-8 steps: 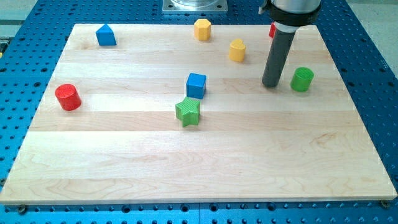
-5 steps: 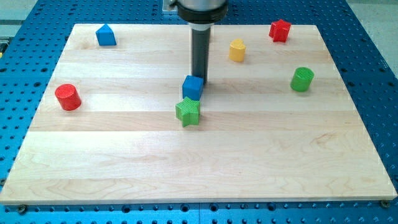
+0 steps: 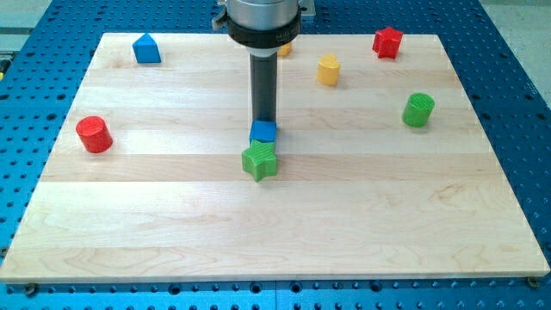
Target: Push the cube towards the bottom left corner
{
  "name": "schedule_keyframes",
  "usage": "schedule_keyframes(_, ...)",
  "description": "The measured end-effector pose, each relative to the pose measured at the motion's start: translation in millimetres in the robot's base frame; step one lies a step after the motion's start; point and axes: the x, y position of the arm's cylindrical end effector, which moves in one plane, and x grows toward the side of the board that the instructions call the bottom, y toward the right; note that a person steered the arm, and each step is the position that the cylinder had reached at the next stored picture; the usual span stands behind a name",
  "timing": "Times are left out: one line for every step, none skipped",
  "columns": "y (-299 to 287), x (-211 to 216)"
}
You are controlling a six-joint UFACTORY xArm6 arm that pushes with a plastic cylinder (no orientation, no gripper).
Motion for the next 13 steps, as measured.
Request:
schedule_keyframes(32, -6)
schedule_keyframes(31, 20)
schedule_keyframes(-31, 79)
schedule_keyframes(-103, 97)
schedule_keyframes(-34, 88)
schedule_keyframes(8, 64)
schedule_keyframes(1, 42)
schedule_keyframes(-59, 57)
schedule_keyframes(-59, 35)
schedule_keyframes(-71, 15)
schedule_keyframes(-107, 15)
schedule_keyframes(-112, 1)
schedule_keyframes(-151, 45)
